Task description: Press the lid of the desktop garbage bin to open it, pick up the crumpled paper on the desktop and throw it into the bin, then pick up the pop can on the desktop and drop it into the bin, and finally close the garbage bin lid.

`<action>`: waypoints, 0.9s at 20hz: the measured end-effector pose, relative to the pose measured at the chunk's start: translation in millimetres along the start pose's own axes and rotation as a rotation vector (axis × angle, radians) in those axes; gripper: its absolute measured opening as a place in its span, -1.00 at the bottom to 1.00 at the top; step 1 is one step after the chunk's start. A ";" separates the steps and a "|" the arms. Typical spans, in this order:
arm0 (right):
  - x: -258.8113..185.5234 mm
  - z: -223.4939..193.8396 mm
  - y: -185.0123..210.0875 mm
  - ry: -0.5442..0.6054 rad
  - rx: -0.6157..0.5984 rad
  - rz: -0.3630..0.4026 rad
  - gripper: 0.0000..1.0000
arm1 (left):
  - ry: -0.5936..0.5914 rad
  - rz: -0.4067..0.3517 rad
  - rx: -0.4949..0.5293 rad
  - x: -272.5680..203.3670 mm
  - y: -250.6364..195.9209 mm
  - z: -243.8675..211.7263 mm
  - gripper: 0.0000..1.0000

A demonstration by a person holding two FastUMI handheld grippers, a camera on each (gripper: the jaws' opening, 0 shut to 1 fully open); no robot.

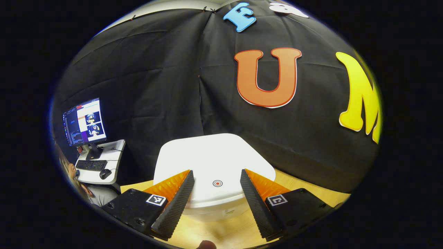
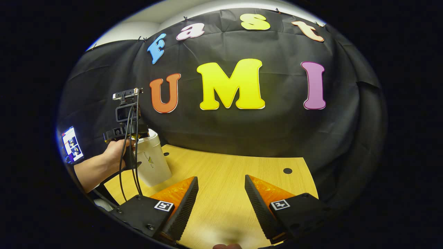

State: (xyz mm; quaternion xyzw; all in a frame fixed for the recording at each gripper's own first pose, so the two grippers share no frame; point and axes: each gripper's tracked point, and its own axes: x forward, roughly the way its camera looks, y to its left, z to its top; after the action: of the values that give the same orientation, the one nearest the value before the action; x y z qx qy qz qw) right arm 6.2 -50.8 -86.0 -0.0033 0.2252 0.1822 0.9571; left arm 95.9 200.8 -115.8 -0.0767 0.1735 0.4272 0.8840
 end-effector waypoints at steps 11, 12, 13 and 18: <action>2.4 -1.1 7.1 -0.008 0.025 -0.016 0.71 | -0.085 -0.014 -0.008 2.1 7.5 -2.0 0.39; 2.1 -1.6 7.7 -0.008 0.030 -0.018 0.71 | -0.081 -0.011 0.006 1.1 7.2 -3.2 0.39; 1.2 -1.3 7.8 -0.009 0.034 -0.018 0.71 | -0.082 -0.007 0.020 1.5 6.8 -2.3 0.39; -5.4 2.2 8.5 -0.033 0.041 -0.018 0.71 | -0.121 -0.003 0.031 1.7 4.8 -1.8 0.51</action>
State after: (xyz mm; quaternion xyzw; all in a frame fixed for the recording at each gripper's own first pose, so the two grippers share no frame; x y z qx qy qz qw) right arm -0.3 -44.5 -81.0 0.0172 0.2130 0.1692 0.9621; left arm 92.7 204.4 -118.0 -0.0374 0.1259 0.4270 0.8946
